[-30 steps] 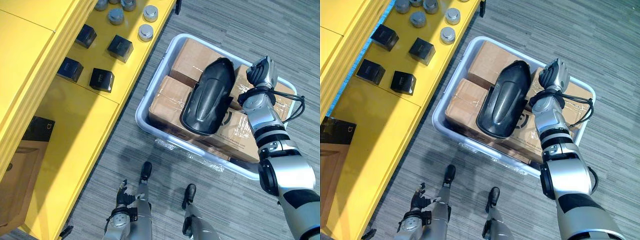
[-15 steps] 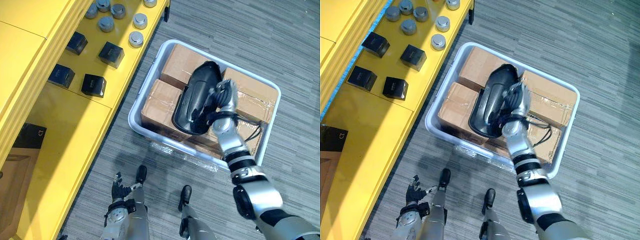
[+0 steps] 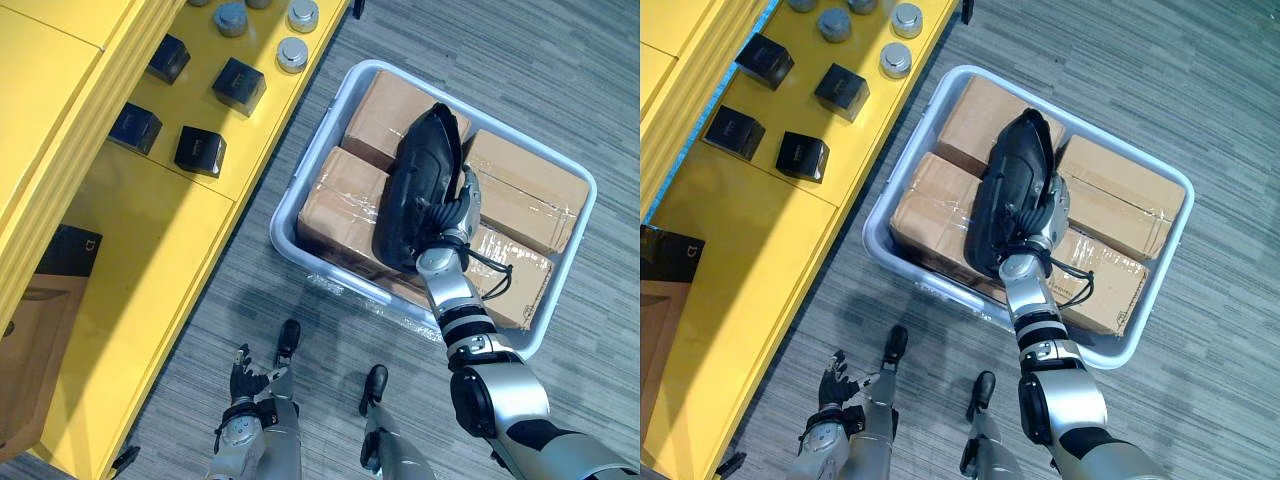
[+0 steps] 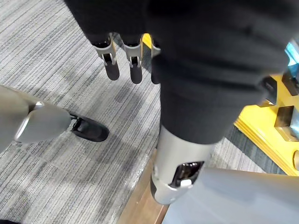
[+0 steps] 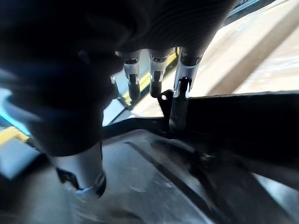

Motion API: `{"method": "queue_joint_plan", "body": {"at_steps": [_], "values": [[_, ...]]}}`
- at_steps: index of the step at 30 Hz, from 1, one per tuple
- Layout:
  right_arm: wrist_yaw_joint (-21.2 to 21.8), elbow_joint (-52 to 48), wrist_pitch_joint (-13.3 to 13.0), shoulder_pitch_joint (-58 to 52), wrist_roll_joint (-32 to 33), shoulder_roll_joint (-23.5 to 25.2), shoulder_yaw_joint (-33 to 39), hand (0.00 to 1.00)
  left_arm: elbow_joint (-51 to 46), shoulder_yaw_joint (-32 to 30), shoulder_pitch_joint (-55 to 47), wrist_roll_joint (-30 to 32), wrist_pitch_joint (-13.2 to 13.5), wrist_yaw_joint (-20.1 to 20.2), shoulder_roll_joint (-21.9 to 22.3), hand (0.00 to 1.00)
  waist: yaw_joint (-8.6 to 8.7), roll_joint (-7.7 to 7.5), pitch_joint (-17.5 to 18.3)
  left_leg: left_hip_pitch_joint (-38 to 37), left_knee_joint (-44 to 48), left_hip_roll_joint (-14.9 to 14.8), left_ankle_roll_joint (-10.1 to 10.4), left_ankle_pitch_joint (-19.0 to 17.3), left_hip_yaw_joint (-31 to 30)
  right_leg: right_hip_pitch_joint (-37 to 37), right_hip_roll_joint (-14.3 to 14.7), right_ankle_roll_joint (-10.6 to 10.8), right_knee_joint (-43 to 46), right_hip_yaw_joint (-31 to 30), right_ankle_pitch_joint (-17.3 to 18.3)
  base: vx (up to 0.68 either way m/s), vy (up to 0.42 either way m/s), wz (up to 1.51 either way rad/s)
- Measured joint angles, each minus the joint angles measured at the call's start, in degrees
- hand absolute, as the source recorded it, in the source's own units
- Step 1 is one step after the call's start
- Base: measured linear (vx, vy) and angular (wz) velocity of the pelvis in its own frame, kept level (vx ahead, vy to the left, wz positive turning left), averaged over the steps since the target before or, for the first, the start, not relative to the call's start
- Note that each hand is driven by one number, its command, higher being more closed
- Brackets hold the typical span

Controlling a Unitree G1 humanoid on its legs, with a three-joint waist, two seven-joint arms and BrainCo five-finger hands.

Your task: Walk over and take plastic housings, then place them on the shelf

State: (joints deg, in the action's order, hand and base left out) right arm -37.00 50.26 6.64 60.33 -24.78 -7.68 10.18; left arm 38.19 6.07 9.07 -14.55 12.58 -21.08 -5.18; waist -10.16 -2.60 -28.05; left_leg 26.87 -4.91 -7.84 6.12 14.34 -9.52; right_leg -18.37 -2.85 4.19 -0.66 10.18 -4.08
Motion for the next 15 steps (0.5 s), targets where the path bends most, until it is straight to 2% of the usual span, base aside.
{"method": "queue_joint_plan", "body": {"at_steps": [3,10,15], "values": [[-0.71,0.94,0.08,0.97,1.97,-0.7,0.26,0.0,1.85,0.06,0.22,-0.24,-0.03,0.01,0.05,0.0,-0.05,0.06,-0.03,0.17,-0.01,0.08,0.02,-0.04,-0.21,-0.04,-0.1,0.09,0.01,0.14,0.08,0.07,-0.017,0.03],[-3.94,-0.66,0.22,0.06,2.21,-0.49,1.08,0.0,3.01,1.13,0.52,-1.11,-0.05,-0.27,-0.04,0.0,-0.08,0.08,-0.05,1.24,0.0,0.37,-0.06,0.05,-0.99,-0.74,-0.22,0.14,0.05,0.71,0.12,0.08,-0.013,0.05],[-4.7,-8.24,0.11,-4.42,2.24,1.86,0.98,0.0,2.97,1.07,1.68,-1.1,-0.03,-1.29,0.12,0.0,-0.12,0.09,-0.05,1.22,0.01,0.66,-0.07,0.05,-1.09,-0.65,-0.38,0.15,0.05,0.91,0.13,0.11,-0.015,0.02]]}}
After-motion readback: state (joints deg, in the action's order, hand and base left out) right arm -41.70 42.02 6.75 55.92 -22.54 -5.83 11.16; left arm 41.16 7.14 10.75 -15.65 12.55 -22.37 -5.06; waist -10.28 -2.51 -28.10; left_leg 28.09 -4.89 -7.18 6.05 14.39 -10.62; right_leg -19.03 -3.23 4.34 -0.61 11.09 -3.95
